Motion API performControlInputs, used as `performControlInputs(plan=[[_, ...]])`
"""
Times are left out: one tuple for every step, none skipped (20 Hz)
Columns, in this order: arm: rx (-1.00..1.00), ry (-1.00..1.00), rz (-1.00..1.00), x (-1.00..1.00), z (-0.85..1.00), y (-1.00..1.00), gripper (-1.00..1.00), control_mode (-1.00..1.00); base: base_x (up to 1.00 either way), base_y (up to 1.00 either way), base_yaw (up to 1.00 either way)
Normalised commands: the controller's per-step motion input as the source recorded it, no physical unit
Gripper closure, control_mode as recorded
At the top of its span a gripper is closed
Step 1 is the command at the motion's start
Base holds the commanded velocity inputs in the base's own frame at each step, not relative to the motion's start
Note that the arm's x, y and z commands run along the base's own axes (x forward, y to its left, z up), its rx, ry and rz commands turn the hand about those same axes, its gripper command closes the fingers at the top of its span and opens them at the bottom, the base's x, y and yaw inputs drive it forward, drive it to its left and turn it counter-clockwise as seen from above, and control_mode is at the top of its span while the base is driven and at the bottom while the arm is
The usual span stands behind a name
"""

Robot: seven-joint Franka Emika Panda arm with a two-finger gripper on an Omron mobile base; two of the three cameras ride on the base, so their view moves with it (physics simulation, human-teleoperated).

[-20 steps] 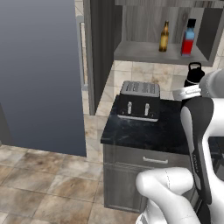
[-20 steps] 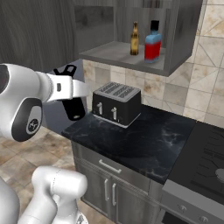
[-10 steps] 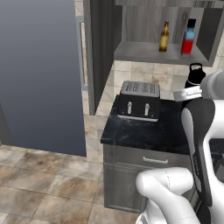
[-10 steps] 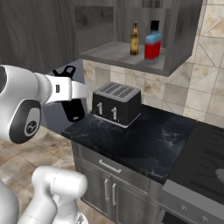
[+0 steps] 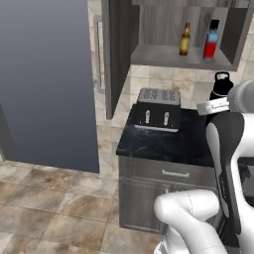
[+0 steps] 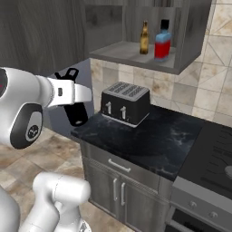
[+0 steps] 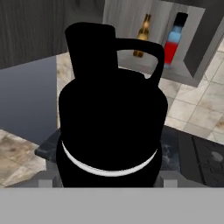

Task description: Sort all alcoholic drinks to one cabinet, and non-alcoholic drinks to the other.

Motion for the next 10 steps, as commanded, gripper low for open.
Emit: performControlInputs(plan=[[0.0,0.0,0.0,0.0,0.0,0.0,1.0,1.0,-0.62,0.0,-0.01],[0.0,0.0,0.0,0.0,0.0,0.0,1.0,1.0,-0.62,0.0,-0.01],[0.0,0.0,0.0,0.0,0.0,0.0,1.0,1.0,-0.63,0.0,-0.01],[0.0,0.0,0.0,0.0,0.0,0.0,1.0,1.0,-0.63,0.0,-0.02],[0.0,0.0,0.0,0.0,0.0,0.0,1.0,1.0,-0.62,0.0,-0.02],[0.0,0.0,0.0,0.0,0.0,0.0,1.0,1.0,-0.6,0.0,-0.02],[0.0,0.0,0.0,0.0,0.0,0.0,1.0,1.0,-0.59,0.0,-0.02],[0.0,0.0,0.0,0.0,0.0,0.0,1.0,1.0,-0.57,-0.01,-0.03],[0.0,0.0,0.0,0.0,0.0,0.0,1.0,1.0,-0.56,-0.01,-0.03],[0.0,0.0,0.0,0.0,0.0,0.0,1.0,1.0,-0.56,-0.04,-0.04]])
